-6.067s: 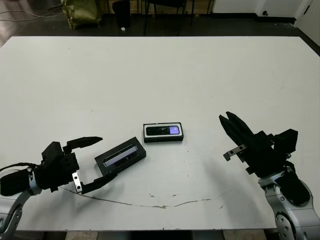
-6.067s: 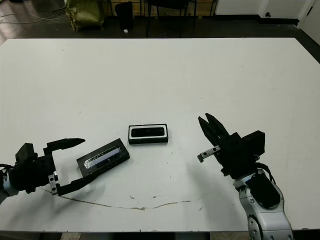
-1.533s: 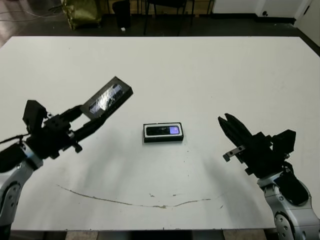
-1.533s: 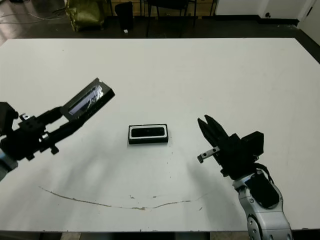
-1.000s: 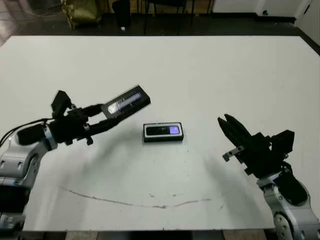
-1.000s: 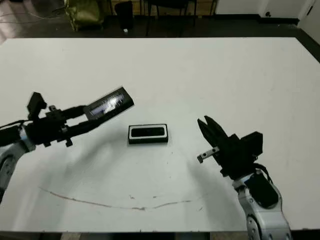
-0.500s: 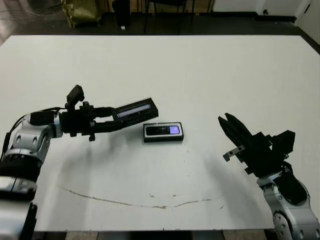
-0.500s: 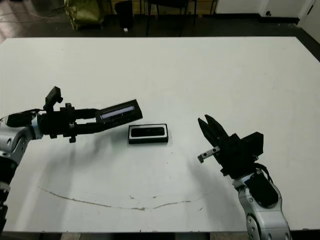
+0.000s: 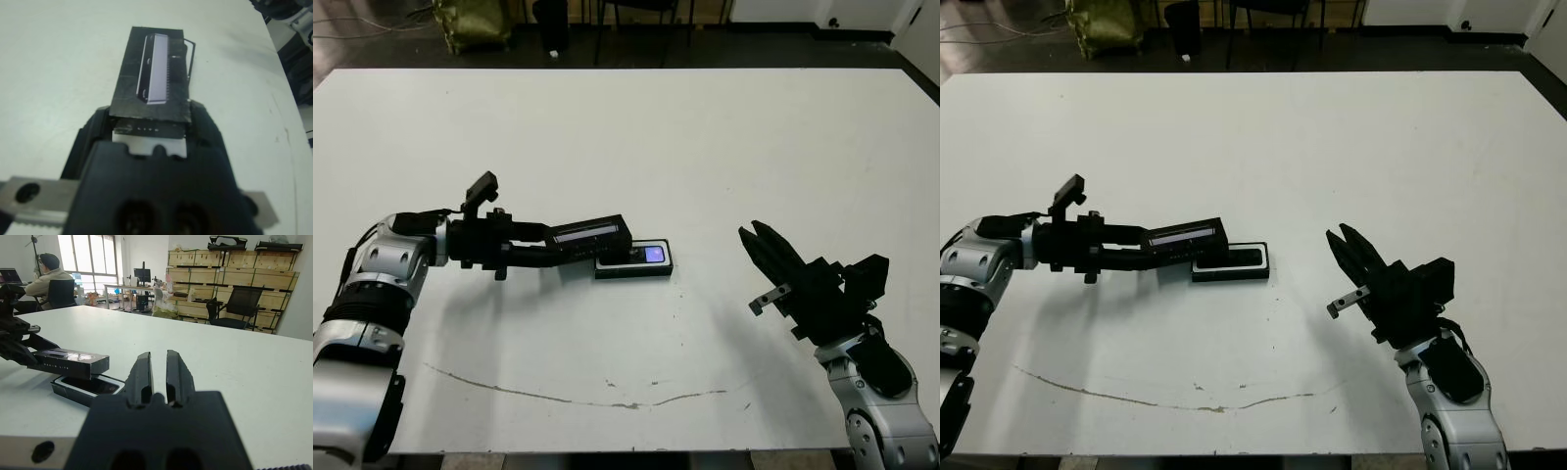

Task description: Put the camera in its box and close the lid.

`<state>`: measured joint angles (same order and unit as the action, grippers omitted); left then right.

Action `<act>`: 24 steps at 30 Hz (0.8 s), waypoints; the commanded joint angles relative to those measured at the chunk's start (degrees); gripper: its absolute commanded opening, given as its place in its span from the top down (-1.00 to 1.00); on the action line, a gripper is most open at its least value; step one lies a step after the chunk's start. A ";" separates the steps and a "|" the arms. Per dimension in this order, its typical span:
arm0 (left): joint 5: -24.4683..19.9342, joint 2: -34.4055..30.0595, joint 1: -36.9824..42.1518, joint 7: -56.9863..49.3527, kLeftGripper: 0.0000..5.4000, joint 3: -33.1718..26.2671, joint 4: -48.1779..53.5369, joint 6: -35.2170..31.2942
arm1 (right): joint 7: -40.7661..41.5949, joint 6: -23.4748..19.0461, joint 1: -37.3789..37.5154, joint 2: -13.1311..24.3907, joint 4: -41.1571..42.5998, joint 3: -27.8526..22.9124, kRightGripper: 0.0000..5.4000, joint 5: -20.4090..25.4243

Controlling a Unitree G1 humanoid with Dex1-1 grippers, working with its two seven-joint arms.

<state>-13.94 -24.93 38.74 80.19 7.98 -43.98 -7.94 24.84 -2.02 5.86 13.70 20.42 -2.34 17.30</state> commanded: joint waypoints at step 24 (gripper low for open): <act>5.05 8.12 2.94 1.73 0.26 2.39 -8.80 5.70 | -0.87 -4.35 1.11 0.53 3.03 -1.01 1.00 2.33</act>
<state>-10.47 -17.88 41.86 81.48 9.02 -51.26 -2.87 23.67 -5.82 6.87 13.74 23.92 -3.06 19.24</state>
